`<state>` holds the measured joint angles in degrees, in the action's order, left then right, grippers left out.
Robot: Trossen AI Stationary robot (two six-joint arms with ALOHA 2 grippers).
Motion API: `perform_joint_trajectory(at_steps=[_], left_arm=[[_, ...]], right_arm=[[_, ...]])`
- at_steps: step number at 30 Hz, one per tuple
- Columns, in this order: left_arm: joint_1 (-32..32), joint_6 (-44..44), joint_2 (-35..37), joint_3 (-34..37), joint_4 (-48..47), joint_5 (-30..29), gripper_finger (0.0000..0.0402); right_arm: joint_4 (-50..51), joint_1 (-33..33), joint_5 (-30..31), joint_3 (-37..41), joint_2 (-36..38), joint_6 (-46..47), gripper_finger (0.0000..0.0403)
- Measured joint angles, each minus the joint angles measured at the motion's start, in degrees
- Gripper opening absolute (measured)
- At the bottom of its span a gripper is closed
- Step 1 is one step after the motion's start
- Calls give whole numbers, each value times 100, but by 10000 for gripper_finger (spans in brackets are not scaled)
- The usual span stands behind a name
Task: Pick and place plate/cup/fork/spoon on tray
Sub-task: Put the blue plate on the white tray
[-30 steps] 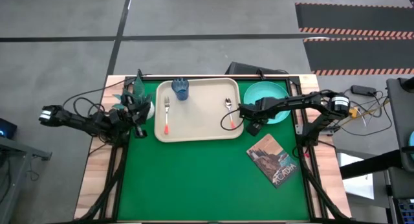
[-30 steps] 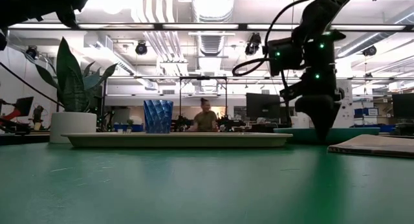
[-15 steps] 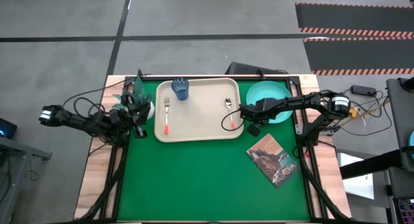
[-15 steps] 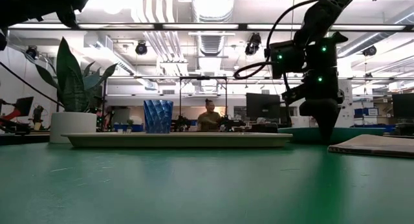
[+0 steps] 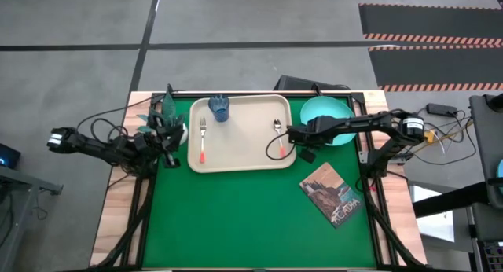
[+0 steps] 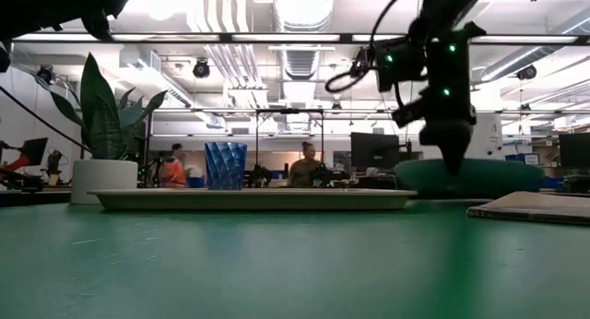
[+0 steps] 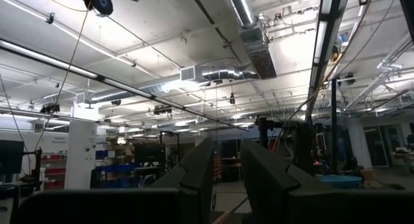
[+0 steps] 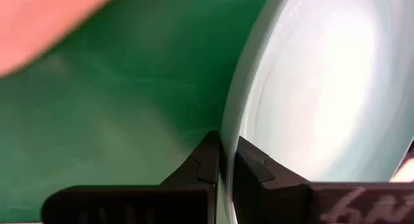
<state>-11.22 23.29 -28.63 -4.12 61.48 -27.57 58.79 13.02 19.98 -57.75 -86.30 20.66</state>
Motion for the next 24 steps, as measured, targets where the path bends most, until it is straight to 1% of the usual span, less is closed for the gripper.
perform_joint_trajectory(at_steps=[6, 12, 14, 16, 24], left_arm=[[1, -13, -121, 0, 3, 0, 63], [0, -17, -128, 0, 4, 0, 63], [0, -17, -121, 0, 6, 0, 63], [2, -17, -123, 0, 8, 0, 63], [2, -17, -121, 0, 24, -26, 63]], right_arm=[[303, -237, 547, -643, 4, -224, 10], [125, -628, 597, -1263, -24, -874, 10], [-63, -778, 510, -1437, -96, -1137, 10], [-275, -900, 288, -1619, -243, -1399, 10], [-392, -1281, -259, -2630, -1297, -2645, 10]])
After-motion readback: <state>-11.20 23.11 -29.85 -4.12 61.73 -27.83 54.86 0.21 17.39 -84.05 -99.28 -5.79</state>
